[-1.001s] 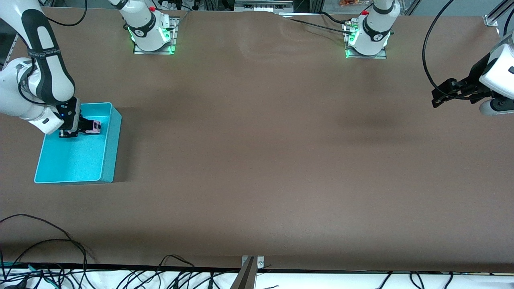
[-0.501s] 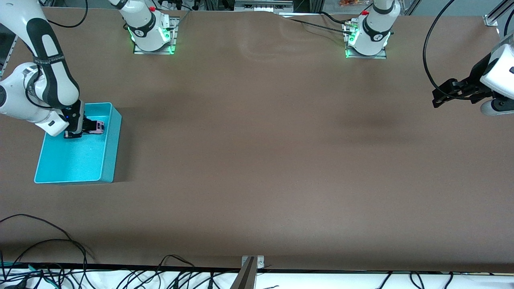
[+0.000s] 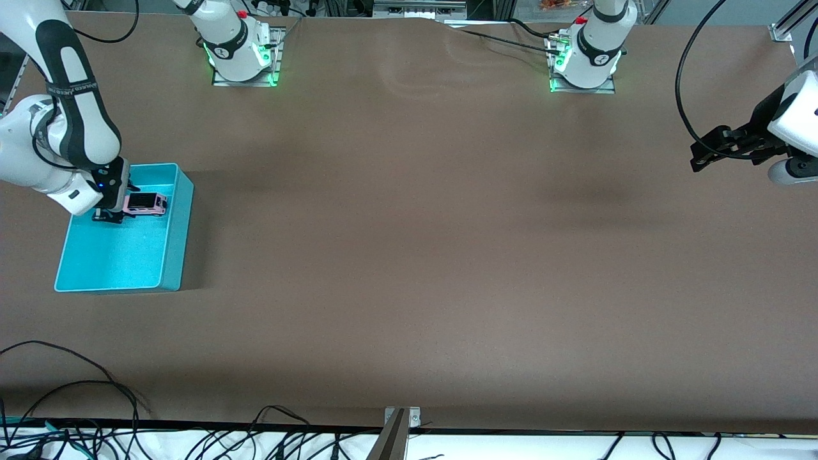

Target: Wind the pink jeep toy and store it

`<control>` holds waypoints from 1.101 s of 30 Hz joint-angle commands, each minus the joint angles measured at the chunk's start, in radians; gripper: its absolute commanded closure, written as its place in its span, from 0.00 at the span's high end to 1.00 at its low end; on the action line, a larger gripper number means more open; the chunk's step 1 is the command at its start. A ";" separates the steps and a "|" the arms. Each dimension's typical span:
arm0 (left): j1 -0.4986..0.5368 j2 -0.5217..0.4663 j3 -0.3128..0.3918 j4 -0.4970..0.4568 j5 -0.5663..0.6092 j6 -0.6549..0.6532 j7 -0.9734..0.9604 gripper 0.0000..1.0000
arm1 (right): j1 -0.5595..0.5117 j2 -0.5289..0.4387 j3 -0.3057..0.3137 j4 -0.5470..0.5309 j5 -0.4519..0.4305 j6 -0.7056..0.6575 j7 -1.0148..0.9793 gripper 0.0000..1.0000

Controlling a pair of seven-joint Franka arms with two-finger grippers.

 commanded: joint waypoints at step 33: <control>0.007 -0.001 0.014 0.033 0.002 -0.013 -0.008 1.00 | 0.011 -0.185 0.227 0.136 0.004 -0.171 0.939 0.76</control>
